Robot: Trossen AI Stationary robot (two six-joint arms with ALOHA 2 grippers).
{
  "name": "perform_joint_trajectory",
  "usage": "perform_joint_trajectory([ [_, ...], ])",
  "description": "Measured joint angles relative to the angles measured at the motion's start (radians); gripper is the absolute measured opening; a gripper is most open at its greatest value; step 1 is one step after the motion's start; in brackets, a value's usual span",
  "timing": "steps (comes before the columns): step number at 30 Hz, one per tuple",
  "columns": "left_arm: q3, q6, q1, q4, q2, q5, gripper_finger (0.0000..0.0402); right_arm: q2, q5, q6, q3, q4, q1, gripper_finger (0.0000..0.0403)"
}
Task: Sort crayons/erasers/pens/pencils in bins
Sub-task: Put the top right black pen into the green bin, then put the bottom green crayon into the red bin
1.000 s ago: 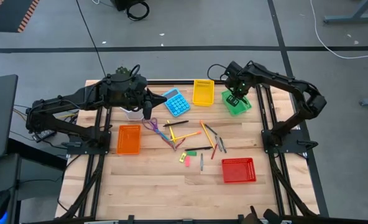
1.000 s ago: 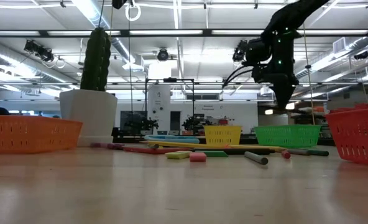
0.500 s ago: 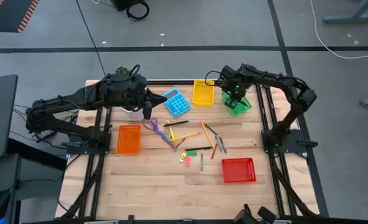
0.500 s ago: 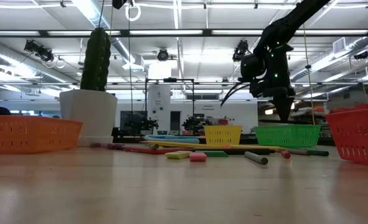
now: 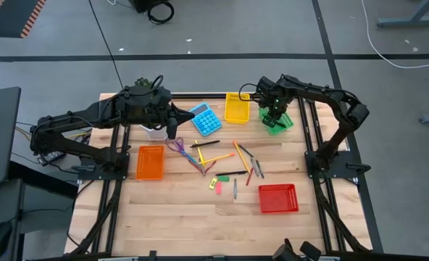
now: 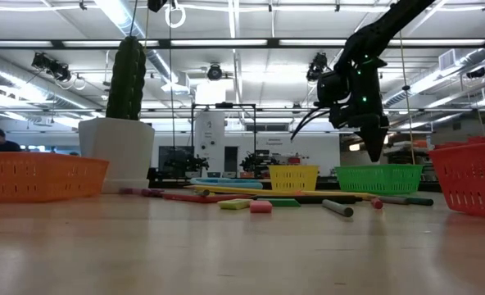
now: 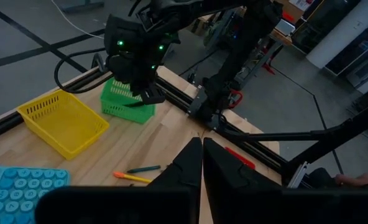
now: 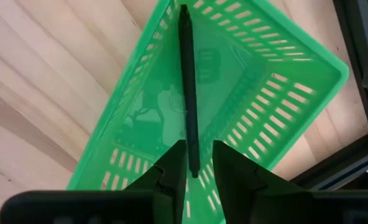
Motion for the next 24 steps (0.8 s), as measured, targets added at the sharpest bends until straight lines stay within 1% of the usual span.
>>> perform_joint_trajectory([
  [6,0.000,0.000,0.000,0.000,0.000,0.000,0.0014,0.000,0.000,0.031,0.000,-0.007,0.000,0.0095],
  [13,0.000,0.001,0.000,0.000,0.000,0.000,0.0020,-0.001,0.000,0.058,0.000,-0.013,0.000,0.0095],
  [15,0.000,0.001,0.000,0.000,0.000,0.000,0.0017,-0.004,-0.009,0.090,0.000,-0.013,0.001,0.0095],
  [17,0.000,0.000,0.000,0.000,0.000,0.000,0.0014,-0.016,-0.070,0.160,0.000,-0.012,0.008,0.0095],
  [20,0.000,0.000,0.000,0.000,0.000,0.000,0.0012,-0.039,-0.204,0.247,0.000,0.001,0.054,0.0095],
  [22,0.000,0.000,0.000,0.000,0.000,-0.002,0.0014,-0.049,-0.250,0.290,0.000,0.011,0.108,0.0095],
  [24,0.000,0.000,0.000,0.000,0.000,-0.004,0.0018,-0.050,-0.272,0.325,0.000,0.012,0.169,0.0095],
])
